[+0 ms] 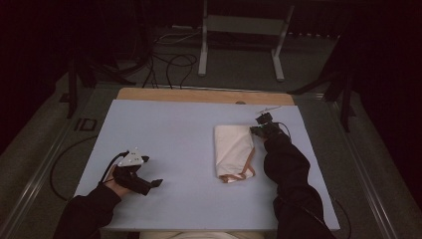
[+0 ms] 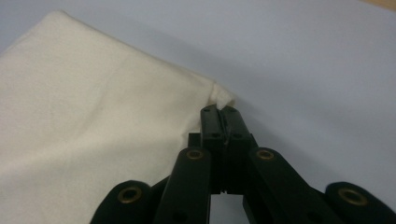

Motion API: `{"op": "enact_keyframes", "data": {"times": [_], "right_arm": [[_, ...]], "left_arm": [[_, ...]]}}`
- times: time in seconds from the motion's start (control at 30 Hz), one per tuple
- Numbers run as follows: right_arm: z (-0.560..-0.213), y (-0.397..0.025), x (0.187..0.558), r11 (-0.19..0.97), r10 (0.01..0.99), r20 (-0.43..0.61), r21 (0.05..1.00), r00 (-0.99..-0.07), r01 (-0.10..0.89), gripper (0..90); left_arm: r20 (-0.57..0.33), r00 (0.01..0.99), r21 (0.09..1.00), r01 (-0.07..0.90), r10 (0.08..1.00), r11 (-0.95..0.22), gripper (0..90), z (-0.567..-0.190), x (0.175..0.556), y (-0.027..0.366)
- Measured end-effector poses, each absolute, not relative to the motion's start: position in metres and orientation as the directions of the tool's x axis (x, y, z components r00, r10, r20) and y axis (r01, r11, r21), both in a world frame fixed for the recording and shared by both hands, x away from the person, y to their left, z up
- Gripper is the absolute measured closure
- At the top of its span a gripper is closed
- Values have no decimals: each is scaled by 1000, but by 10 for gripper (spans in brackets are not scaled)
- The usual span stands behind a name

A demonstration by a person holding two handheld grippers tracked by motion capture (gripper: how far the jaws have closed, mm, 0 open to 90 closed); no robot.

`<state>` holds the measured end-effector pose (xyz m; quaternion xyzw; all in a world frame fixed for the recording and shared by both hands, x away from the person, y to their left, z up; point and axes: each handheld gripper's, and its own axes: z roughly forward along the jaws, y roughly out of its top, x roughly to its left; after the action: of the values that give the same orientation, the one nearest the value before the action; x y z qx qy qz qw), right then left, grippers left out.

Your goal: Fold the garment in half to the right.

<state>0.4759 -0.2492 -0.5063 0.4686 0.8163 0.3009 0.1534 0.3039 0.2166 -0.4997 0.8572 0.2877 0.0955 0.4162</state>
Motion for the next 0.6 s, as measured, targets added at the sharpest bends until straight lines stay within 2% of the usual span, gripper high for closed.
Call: {"op": "enact_keyframes", "data": {"times": [0.33, 0.53, 0.6], "right_arm": [[-512, -247, 476, 391, 854, 27, 625, -519, 675, 896], [-501, -251, 471, 368, 860, 29, 656, -510, 659, 815], [-499, -252, 469, 365, 861, 28, 663, -509, 654, 753]], "left_arm": [[-72, 811, 773, 414, 581, -481, 2, -500, 303, 221], [-72, 805, 772, 419, 589, -478, 2, -501, 302, 224], [-69, 805, 776, 414, 589, -476, 2, -501, 302, 225]]}}
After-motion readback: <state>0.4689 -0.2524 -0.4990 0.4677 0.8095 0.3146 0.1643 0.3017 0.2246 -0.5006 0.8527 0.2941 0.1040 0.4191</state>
